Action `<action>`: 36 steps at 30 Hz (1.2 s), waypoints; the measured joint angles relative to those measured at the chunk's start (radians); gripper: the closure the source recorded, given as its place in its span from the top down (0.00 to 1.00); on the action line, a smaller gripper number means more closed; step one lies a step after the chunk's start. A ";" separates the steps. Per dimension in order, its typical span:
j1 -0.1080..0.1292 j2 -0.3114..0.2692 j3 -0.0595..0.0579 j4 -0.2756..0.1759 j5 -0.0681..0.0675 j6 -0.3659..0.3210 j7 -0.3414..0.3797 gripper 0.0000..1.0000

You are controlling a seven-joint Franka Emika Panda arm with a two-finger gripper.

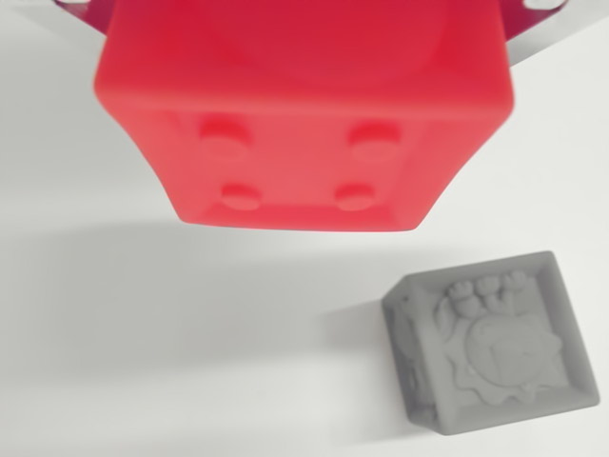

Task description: Destack cube

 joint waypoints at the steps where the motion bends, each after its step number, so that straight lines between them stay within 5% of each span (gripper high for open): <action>1: -0.001 -0.004 -0.001 -0.006 0.001 0.002 0.003 0.00; 36: -0.018 -0.122 -0.055 -0.204 0.016 0.081 0.102 0.00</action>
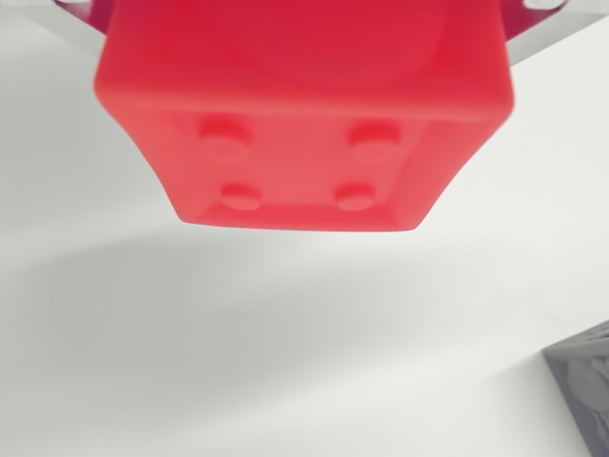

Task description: Destack cube

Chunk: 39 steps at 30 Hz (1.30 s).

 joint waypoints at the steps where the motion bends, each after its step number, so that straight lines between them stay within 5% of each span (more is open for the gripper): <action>1: -0.001 -0.004 -0.002 -0.005 0.000 0.002 0.003 0.00; 39: -0.032 -0.115 -0.064 -0.184 0.001 0.069 0.099 0.00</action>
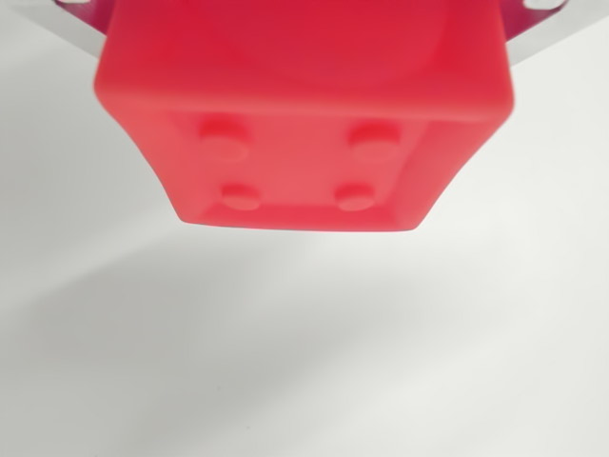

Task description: Destack cube

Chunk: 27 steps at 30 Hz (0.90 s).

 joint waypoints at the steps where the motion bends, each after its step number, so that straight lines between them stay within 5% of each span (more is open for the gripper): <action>1: -0.001 0.001 -0.001 -0.002 0.000 0.006 0.000 0.00; 13: -0.004 0.111 0.011 0.001 0.043 0.106 -0.024 0.00; 27: -0.028 0.225 0.045 0.021 0.087 0.201 -0.057 0.00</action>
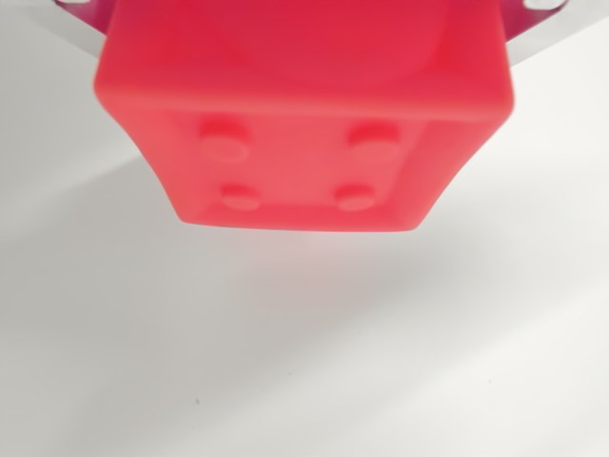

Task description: Destack cube

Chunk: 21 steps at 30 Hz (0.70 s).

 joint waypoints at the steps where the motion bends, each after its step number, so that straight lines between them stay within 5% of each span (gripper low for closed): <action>1: -0.003 0.007 0.003 0.002 0.002 0.006 -0.002 0.00; 21: -0.038 0.097 0.041 0.025 0.009 0.073 -0.008 0.00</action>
